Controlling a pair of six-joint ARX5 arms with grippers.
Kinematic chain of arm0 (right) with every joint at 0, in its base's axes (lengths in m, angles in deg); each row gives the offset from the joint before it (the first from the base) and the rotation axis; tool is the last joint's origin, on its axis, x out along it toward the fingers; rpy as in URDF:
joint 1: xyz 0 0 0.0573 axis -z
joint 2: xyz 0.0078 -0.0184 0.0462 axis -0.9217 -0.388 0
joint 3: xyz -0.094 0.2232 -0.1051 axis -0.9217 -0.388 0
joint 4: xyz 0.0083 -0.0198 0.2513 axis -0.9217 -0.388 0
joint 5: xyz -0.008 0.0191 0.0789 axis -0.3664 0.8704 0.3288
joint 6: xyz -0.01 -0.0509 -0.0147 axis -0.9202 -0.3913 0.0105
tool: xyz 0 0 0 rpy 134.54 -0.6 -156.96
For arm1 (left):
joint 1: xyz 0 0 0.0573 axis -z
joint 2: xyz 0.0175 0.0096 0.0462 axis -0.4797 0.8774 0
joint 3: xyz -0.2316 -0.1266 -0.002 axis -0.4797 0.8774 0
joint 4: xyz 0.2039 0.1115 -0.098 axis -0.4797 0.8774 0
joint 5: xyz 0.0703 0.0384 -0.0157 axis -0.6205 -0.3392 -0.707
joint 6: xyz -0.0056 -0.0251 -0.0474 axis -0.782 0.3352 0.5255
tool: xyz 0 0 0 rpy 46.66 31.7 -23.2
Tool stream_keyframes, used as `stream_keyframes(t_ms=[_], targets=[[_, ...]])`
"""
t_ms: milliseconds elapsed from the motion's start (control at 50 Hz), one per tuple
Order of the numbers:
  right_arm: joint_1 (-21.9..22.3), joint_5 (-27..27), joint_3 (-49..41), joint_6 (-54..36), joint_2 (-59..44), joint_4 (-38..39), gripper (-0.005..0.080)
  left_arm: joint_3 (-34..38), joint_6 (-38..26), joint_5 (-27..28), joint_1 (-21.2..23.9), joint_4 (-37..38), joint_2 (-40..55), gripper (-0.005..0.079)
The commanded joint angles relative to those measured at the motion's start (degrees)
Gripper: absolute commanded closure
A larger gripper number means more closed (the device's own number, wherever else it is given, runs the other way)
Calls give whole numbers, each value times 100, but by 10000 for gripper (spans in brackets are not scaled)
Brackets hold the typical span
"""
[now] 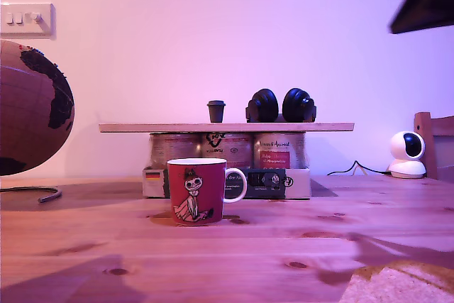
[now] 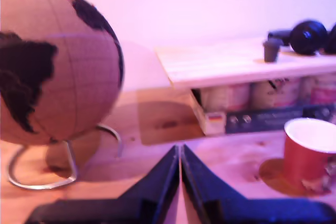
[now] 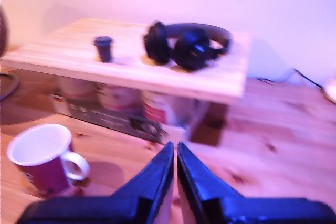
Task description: Pick up the grey coffee capsule and place it on the shelf behind you
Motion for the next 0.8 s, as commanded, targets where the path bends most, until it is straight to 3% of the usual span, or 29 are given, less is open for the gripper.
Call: stream_keyframes(t_ms=[0,380,780], targets=[[-28,-92,-219,44,278,-46,764,4,31,74,-20,-127,70,763],[-28,-234,-319,42,2013,-1355,764,4,9,52,-20,-101,87,763],[-28,-142,-317,42,2621,-1410,764,4,9,52,-20,741,90,763]])
